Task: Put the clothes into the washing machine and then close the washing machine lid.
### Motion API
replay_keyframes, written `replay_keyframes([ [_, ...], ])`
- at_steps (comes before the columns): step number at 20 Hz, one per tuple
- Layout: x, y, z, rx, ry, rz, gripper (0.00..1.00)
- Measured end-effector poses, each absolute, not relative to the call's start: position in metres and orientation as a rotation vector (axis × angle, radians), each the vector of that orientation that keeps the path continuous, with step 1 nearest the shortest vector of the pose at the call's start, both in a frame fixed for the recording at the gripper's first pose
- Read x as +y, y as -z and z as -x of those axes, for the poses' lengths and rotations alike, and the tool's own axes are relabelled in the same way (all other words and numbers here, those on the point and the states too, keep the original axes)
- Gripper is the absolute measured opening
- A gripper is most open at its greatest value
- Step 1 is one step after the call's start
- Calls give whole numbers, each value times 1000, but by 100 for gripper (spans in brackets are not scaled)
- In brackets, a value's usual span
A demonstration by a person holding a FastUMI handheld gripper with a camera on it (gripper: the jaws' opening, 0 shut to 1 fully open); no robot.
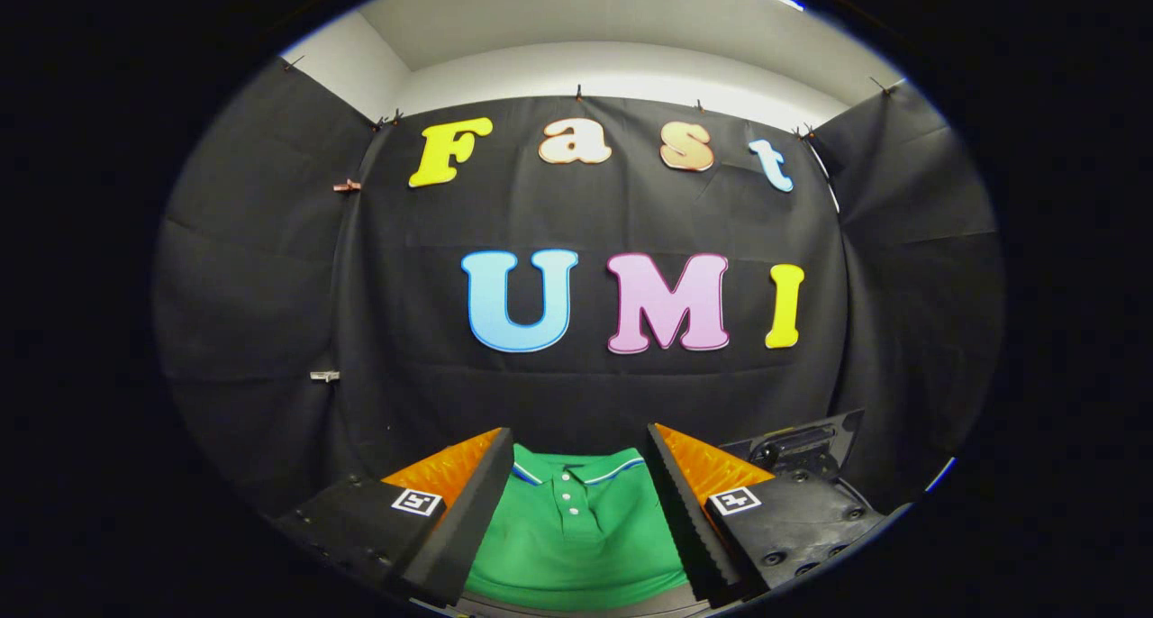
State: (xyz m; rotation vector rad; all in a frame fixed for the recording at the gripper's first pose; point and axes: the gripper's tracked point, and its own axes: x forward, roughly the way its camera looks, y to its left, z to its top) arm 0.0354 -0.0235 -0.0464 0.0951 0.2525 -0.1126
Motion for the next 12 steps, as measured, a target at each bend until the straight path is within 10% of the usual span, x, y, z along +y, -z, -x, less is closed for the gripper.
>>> replay_keyframes([
  [12, -13, 139, -49, 651, 79, -95, 91],
])
